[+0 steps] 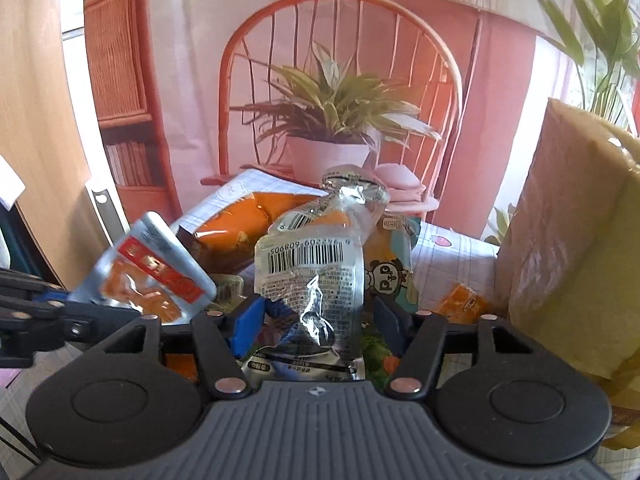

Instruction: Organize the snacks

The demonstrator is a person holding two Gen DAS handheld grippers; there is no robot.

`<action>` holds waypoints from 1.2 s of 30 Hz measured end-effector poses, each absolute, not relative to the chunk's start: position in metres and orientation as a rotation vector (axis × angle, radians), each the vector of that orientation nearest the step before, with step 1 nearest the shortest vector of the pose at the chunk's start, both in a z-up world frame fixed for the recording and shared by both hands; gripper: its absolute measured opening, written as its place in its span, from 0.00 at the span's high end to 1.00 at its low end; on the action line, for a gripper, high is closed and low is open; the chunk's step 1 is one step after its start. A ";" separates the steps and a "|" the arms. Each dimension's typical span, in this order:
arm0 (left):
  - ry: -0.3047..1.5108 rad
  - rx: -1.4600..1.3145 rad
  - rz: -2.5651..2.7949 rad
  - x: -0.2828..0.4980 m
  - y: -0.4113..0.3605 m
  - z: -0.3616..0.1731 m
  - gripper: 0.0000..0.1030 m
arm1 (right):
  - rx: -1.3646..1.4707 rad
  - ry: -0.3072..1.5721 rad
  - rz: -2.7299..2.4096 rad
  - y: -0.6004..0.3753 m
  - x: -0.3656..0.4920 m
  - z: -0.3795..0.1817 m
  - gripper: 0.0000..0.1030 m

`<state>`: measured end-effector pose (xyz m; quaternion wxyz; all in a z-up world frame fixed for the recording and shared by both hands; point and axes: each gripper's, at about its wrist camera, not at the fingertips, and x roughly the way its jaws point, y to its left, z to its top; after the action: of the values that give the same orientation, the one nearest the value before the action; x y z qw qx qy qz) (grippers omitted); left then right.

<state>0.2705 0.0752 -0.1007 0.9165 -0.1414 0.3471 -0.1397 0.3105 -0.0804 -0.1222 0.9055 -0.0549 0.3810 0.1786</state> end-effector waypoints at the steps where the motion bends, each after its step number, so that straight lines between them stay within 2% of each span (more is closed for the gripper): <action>1: 0.712 -0.294 -0.287 0.271 0.076 -0.100 0.88 | -0.107 0.789 0.374 -0.081 0.311 -0.123 0.46; 7: 0.704 -0.298 -0.279 0.271 0.076 -0.098 0.88 | -0.059 0.766 0.394 -0.090 0.301 -0.115 0.53; 23: 0.658 -0.260 -0.280 0.255 0.054 -0.068 0.88 | 0.111 0.692 0.426 -0.142 0.268 -0.080 0.54; 36: 0.534 -0.205 -0.446 0.267 -0.054 0.000 0.88 | 0.106 0.535 0.354 -0.256 0.274 -0.011 0.54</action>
<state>0.2666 -0.0543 -0.0003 0.9350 -0.1002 0.2613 -0.2180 0.2743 -0.2564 -0.0111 0.9476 0.0519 0.2629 0.1738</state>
